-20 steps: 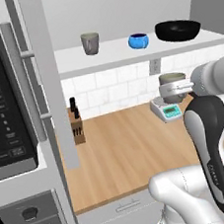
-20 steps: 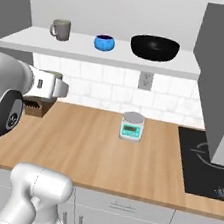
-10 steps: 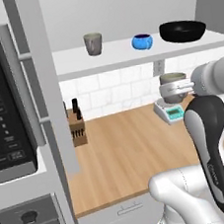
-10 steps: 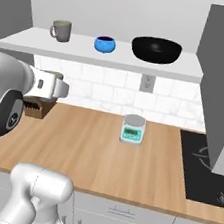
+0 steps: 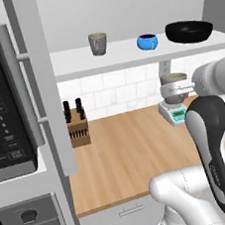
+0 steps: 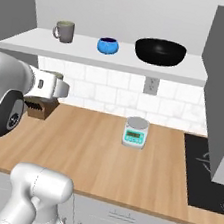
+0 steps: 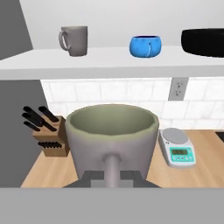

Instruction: Gather all objects into one cabinet and sort the glasses and bowls to opposite sides.

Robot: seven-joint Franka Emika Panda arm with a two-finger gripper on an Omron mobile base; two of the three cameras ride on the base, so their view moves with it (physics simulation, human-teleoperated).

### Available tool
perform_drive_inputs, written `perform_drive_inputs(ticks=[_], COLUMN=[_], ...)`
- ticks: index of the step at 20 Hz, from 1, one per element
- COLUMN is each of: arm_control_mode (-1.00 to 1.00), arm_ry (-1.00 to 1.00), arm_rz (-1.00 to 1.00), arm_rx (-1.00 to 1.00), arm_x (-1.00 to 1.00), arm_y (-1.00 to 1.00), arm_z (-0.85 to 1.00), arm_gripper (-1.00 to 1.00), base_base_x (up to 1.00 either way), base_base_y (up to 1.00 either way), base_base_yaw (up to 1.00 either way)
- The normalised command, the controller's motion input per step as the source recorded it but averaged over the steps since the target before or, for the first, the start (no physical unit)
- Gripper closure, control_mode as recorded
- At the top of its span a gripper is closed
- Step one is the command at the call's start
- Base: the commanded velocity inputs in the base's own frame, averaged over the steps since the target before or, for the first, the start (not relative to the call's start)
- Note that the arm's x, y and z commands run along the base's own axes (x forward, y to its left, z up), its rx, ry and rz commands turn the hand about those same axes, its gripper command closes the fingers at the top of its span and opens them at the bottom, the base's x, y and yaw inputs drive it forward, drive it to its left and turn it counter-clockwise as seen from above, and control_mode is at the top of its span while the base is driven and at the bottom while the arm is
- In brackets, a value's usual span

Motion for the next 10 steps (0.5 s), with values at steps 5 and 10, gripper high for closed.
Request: perform_drive_inputs(ticks=[5, 10], arm_control_mode=[-1.00, -1.00], arm_ry=[-0.09, -0.17], arm_rz=[0.03, 0.18], arm_rx=[0.00, 0.01], arm_x=[0.07, 0.06], arm_y=[0.11, 0.14], arm_z=[0.14, 0.55], arm_gripper=[1.00, 1.00], base_base_x=[0.08, 0.00], base_base_y=[0.00, 0.00], base_base_yaw=[0.01, 0.00])
